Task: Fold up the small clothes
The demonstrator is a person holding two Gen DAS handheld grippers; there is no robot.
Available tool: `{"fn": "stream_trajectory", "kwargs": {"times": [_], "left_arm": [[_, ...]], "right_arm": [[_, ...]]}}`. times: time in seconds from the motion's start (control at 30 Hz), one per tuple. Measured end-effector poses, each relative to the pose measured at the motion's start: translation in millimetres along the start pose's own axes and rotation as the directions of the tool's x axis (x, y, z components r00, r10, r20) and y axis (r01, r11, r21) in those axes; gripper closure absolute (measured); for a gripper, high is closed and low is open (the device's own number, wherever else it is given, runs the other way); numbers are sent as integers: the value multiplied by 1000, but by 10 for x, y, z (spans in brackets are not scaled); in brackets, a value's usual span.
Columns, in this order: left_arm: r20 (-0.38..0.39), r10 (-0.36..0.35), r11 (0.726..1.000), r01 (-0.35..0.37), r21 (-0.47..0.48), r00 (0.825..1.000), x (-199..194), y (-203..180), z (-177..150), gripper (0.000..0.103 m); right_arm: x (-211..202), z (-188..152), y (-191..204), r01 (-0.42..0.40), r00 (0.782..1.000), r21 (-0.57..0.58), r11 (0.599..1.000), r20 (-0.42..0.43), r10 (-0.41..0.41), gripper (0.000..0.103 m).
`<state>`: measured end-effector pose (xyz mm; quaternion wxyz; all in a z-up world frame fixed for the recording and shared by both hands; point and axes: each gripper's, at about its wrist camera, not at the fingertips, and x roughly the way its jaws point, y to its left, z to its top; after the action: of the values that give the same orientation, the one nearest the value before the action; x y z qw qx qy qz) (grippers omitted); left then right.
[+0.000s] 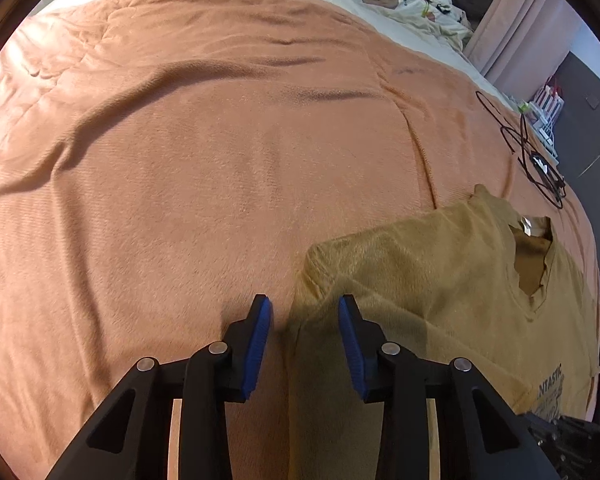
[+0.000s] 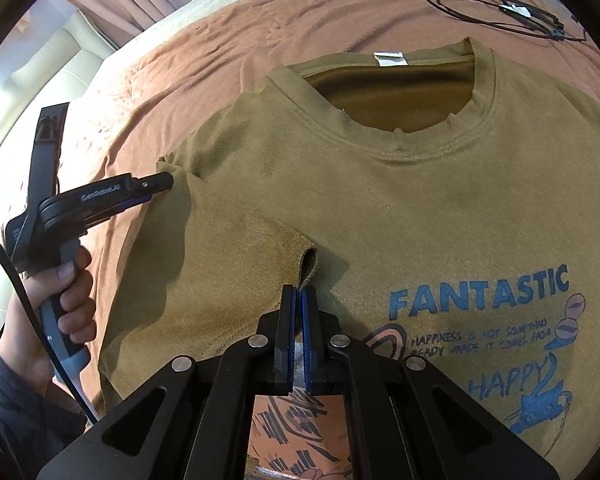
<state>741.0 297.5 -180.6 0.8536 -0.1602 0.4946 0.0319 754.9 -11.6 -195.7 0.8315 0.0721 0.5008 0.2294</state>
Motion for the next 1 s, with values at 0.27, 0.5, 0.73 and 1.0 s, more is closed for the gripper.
{"fn": "stream_trajectory", "kwargs": {"times": [0.27, 0.5, 0.73, 1.0], "left_arm": [[43, -10, 999, 8, 32, 999, -64, -35, 18, 95], [103, 31, 999, -34, 26, 994, -222, 51, 115, 96], [44, 70, 998, -70, 4, 997, -110, 58, 107, 91], [0, 72, 997, -72, -31, 997, -346, 196, -73, 83]], "right_arm": [[17, 12, 43, -9, 1000, -5, 1000, -2, 9, 103], [46, 95, 109, -19, 1000, -13, 1000, 24, 19, 103], [271, 167, 9, -46, 999, 24, 999, -12, 47, 103], [199, 152, -129, -87, 995, 58, 995, -43, 89, 102]]}}
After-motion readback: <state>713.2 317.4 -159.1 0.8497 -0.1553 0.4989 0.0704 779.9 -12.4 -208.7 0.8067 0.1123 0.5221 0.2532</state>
